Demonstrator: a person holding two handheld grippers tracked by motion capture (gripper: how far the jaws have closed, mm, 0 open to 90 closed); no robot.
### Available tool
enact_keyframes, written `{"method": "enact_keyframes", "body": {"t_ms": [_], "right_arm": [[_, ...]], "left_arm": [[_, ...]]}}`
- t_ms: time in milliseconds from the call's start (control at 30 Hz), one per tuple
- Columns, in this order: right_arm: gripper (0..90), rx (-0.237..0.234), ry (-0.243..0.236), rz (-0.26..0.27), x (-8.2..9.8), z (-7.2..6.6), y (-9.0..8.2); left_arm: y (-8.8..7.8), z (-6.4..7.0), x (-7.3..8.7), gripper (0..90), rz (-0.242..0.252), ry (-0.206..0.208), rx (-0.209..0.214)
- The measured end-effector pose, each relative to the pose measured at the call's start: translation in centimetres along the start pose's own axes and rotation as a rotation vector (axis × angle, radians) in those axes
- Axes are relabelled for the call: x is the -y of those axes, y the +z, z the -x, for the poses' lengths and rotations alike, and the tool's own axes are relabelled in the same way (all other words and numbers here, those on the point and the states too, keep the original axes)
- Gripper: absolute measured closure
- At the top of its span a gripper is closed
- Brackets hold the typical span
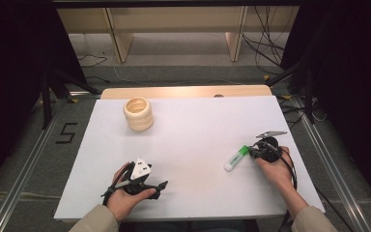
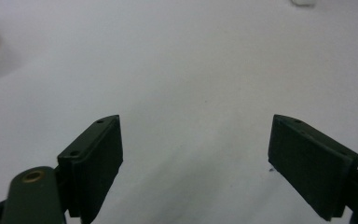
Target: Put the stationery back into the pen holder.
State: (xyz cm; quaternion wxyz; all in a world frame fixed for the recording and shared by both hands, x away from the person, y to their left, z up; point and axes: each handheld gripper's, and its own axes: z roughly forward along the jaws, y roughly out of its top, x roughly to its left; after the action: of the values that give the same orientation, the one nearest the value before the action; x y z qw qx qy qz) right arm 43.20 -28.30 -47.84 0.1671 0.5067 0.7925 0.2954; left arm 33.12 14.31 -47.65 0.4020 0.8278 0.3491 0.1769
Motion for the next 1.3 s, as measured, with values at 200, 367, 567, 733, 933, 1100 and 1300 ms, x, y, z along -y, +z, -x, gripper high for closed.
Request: {"method": "enact_keyframes", "body": {"t_ms": [200,367,567,733,933,1100,1300], "right_arm": [[90.0,-0.002,0.003,0.001,-0.4,0.0,0.3],[90.0,-0.003,-0.002,0.004,-0.7,-0.1,0.6],[90.0,-0.007,-0.008,0.003,-1.1,-0.4,1.1],[90.0,-0.010,-0.012,0.007,-1.4,-0.5,1.3],[90.0,-0.009,-0.010,0.006,-1.5,-0.6,1.4],[90.0,-0.010,-0.010,0.011,-1.6,-0.6,1.6],[90.0,-0.010,-0.011,0.011,-1.7,-0.7,1.7]], "left_arm": [[0.0,0.1,0.0,17.5,-0.002,0.002,0.004],[0.1,0.1,0.0,17.5,0.000,0.000,0.005],[0.1,0.1,0.0,17.6,0.001,0.000,0.005],[0.1,0.1,0.0,17.6,0.002,-0.001,0.006],[0.1,0.2,0.0,17.6,0.002,0.001,0.006],[0.1,0.2,0.0,17.6,0.001,0.000,0.006],[0.1,0.2,0.0,17.6,0.002,0.001,0.007]]}}
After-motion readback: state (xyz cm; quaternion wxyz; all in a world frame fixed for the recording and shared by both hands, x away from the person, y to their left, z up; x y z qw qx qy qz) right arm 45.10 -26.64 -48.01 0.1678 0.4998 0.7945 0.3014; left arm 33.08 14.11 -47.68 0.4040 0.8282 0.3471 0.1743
